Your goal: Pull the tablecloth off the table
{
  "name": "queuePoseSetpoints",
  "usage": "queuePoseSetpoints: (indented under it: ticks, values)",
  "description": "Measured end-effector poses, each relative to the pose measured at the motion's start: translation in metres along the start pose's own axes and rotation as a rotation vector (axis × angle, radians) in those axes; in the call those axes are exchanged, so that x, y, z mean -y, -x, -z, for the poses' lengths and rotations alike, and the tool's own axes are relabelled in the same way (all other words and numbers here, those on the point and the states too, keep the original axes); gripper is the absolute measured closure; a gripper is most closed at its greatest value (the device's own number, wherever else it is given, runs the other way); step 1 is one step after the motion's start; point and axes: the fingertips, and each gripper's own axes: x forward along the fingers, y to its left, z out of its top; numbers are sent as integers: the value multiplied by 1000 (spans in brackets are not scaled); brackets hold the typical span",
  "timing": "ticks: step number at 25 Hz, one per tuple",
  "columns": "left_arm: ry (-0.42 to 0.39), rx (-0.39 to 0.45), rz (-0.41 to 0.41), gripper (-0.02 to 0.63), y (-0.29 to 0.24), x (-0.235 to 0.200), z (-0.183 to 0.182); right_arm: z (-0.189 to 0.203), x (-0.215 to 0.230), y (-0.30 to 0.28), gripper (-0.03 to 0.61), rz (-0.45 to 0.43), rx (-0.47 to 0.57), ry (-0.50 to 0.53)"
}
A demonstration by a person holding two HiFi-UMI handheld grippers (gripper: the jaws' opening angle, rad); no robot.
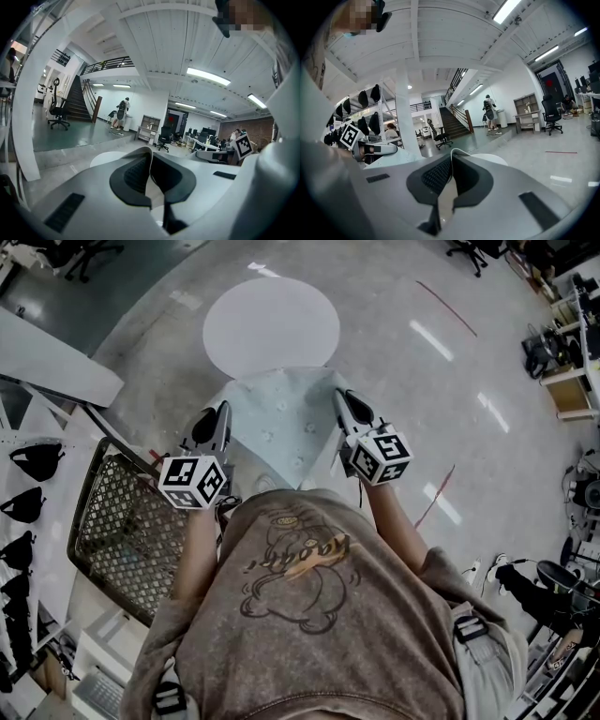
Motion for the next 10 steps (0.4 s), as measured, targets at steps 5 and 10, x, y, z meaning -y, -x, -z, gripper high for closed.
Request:
queuePoseSetpoints:
  ticks: [5,10]
  values:
    - [6,4,-6,594,3,-1,0,1,-2,-2,569,-7,-8,2]
    - [2,0,-7,594,0,3,-2,0,2,-1,569,-8,-15,4]
